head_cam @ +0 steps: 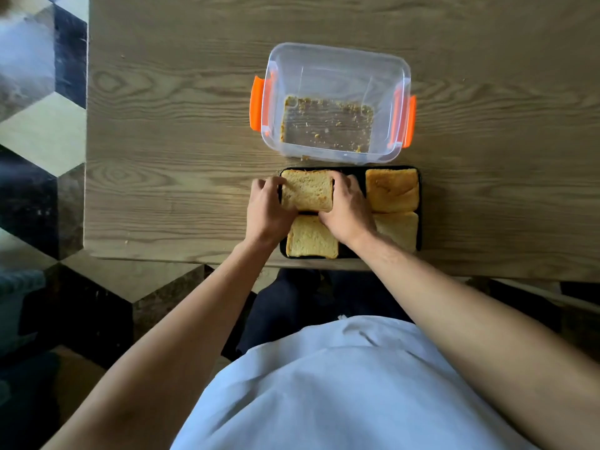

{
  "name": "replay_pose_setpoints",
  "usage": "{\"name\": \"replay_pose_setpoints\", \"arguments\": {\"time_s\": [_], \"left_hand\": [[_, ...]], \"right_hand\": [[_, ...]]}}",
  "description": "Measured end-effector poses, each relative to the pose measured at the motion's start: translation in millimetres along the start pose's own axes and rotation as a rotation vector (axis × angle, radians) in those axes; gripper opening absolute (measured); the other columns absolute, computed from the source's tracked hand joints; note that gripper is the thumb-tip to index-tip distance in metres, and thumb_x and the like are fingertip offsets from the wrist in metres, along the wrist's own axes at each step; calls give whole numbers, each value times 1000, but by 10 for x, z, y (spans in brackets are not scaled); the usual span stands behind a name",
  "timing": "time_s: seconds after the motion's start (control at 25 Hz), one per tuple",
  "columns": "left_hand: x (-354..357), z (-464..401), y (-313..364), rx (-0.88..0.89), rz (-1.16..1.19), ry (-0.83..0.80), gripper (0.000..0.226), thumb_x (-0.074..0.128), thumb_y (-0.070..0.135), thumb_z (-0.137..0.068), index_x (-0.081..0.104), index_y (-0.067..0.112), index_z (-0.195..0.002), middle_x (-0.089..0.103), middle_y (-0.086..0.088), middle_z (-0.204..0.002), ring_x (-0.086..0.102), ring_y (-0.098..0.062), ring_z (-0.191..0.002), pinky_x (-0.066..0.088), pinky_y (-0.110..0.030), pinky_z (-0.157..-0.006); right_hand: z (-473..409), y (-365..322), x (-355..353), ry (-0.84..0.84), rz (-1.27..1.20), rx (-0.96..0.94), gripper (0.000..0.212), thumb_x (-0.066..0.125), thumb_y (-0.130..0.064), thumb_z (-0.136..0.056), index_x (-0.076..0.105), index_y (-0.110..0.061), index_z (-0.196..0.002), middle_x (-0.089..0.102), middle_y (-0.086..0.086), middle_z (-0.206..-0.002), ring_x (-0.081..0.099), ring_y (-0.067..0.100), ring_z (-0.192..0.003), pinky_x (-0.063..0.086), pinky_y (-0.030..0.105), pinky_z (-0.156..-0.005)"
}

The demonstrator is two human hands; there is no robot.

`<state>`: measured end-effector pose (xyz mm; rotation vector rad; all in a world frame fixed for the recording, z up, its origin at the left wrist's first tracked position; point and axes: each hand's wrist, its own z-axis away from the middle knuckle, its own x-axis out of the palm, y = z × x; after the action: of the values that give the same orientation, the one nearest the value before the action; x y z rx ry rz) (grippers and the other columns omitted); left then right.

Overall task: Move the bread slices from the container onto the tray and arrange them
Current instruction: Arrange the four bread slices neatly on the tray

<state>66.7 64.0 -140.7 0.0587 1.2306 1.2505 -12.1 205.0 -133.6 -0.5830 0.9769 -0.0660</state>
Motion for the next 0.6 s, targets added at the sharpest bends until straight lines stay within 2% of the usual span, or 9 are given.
{"name": "replay_pose_setpoints", "arguments": {"time_s": [0.12,0.24,0.44,0.6], "left_hand": [[0,0,-34,37,-33,-51,58,76,13,-68,59,15,-124,47,-8,-114,55,-25,-103,46,-28,-90],[-8,11,-69,76,-92,-60,63,78,15,-71,57,14,-130,48,-9,-117,54,-22,-103,40,-21,-87],[-29,11,-67,100,-101,-46,60,77,17,-73,58,15,-130,50,-6,-115,57,-23,-95,49,-29,-86],[-2,22,-70,98,-96,-25,58,75,14,-73,58,15,-128,49,-6,-113,57,-23,-93,42,-23,-83]], "right_hand": [[-34,9,-7,33,14,-15,76,80,-7,-72,45,-10,-140,51,18,-125,57,33,-108,48,33,-89],[-33,11,-11,44,14,-30,77,80,-6,-72,45,-10,-141,51,18,-125,58,31,-106,48,31,-86],[-14,4,-20,69,-17,-36,72,79,-5,-73,48,-10,-139,52,18,-122,59,31,-105,49,30,-86],[2,-10,-23,60,-39,-37,71,79,-4,-74,49,-9,-138,53,18,-122,58,29,-105,46,26,-85]]}}
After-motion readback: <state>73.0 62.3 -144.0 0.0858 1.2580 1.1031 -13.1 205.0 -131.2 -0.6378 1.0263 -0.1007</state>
